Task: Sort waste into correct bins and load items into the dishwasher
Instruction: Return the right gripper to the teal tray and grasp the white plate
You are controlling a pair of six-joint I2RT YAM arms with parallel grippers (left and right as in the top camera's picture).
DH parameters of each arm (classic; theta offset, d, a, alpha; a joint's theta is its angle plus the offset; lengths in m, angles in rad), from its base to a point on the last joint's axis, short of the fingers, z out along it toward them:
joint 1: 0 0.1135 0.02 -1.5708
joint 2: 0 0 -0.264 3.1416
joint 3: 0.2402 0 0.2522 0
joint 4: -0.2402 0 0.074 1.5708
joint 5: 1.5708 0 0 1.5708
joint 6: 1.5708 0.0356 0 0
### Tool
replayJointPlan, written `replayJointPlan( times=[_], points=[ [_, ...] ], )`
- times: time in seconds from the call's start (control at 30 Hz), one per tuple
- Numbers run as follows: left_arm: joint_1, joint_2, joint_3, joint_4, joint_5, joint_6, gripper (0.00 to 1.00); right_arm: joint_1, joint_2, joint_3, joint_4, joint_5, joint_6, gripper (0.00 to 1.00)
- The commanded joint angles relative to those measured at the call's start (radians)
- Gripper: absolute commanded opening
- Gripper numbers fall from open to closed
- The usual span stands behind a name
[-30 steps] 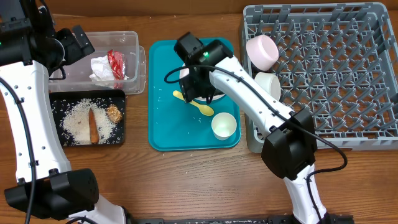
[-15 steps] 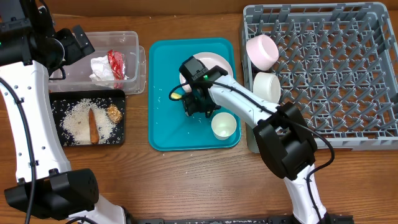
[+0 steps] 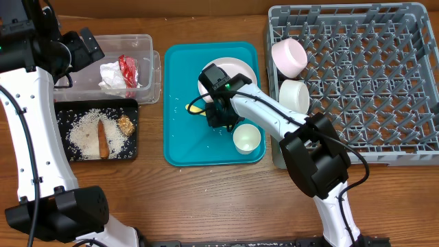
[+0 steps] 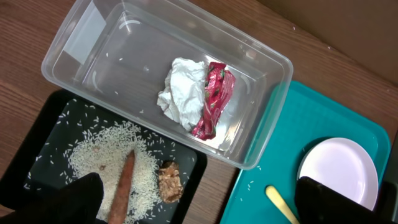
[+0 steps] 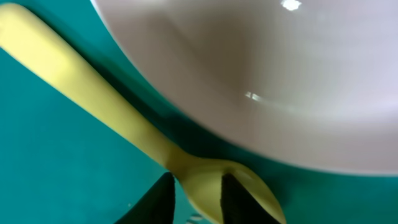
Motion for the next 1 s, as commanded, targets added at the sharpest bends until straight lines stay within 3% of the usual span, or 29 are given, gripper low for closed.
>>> replayJointPlan(
  times=[0.0,0.17,0.2,0.33,0.4,0.53,0.73,0.8,0.87,0.97],
  points=[
    [-0.004,-0.01,0.014,0.0,0.006,0.016,1.0,0.023,0.0,-0.027,-0.025,-0.104,0.008,0.18],
    [-0.004,-0.01,0.014,0.001,0.006,0.016,1.0,0.026,0.0,-0.024,-0.088,-0.187,0.008,0.1],
    [-0.004,-0.01,0.014,0.001,0.006,0.016,1.0,0.026,-0.001,-0.018,-0.113,-0.187,0.004,0.05],
    [-0.007,-0.01,0.014,0.001,0.006,0.016,1.0,0.026,-0.02,0.022,-0.15,-0.17,-0.003,0.05],
    [-0.007,-0.01,0.014,0.001,0.006,0.016,1.0,0.026,-0.035,0.04,-0.15,-0.147,-0.004,0.1],
    [-0.007,-0.01,0.014,0.001,0.006,0.016,1.0,0.022,-0.051,0.092,-0.145,-0.049,-0.003,0.42],
    [-0.007,-0.01,0.014,0.001,0.006,0.016,1.0,0.022,-0.051,0.214,-0.182,0.071,0.031,0.58],
    [-0.007,-0.01,0.014,0.001,0.006,0.016,1.0,0.022,-0.051,0.262,-0.19,0.124,0.031,0.75],
    [-0.007,-0.01,0.014,0.001,0.006,0.016,1.0,0.022,-0.051,0.266,-0.173,0.183,0.031,0.81],
    [-0.007,-0.01,0.014,0.001,0.006,0.016,1.0,0.022,-0.02,0.249,-0.144,0.204,0.026,0.81]
  ],
)
